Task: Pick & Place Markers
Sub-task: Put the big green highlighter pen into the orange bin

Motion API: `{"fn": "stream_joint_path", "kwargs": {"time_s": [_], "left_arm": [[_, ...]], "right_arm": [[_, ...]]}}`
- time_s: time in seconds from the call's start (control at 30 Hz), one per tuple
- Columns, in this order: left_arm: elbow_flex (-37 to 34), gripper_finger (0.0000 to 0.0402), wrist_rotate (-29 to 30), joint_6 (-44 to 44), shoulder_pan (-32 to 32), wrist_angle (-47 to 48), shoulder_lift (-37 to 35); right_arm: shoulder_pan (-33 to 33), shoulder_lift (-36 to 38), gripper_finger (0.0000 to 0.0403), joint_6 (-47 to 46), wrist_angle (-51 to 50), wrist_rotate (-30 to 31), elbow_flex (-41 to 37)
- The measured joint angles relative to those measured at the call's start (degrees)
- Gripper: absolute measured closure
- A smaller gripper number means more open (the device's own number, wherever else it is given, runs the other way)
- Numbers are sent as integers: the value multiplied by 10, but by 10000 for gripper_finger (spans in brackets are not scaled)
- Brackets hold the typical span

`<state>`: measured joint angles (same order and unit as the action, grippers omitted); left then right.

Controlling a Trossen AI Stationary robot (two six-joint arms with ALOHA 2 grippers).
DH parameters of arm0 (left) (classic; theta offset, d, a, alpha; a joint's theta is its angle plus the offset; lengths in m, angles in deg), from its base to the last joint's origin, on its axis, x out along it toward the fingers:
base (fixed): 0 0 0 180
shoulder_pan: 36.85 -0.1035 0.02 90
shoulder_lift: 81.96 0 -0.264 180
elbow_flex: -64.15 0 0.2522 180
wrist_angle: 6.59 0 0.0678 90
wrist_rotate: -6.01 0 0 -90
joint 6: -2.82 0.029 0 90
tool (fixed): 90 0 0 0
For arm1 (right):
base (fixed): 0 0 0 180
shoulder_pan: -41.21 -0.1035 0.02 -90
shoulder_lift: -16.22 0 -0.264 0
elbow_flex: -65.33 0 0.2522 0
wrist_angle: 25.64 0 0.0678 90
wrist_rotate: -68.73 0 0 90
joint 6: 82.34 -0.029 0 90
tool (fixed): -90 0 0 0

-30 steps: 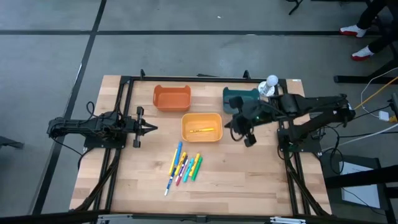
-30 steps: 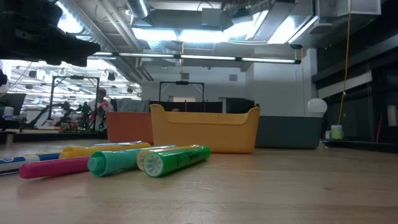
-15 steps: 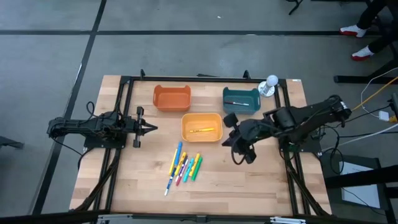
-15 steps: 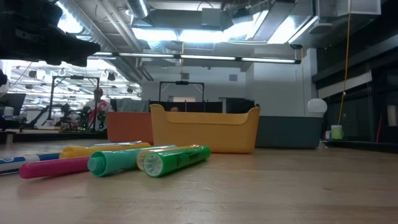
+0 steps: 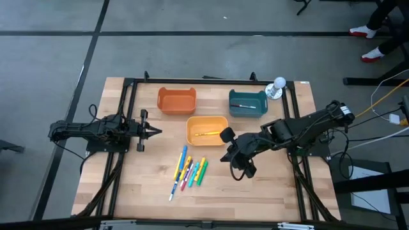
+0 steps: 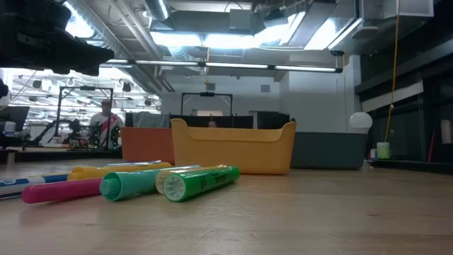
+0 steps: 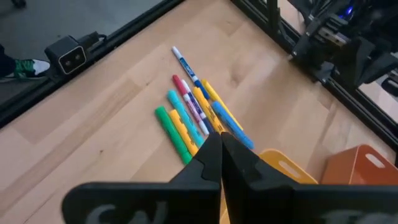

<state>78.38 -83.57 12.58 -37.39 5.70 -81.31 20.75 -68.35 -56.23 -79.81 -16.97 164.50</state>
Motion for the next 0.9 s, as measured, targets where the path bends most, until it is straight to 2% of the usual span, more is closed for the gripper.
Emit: {"fn": "stream_joint_path", "kwargs": {"time_s": [0.23,0.5,0.9], "left_arm": [[0,391,0,0,0,0,0],[0,390,0,0,0,0,0],[0,392,0,0,0,0,0]], "right_arm": [[0,-2,403,1,17,0,1],[0,-24,403,3,9,0,57],[1,-107,403,28,-92,-30,142]]}}
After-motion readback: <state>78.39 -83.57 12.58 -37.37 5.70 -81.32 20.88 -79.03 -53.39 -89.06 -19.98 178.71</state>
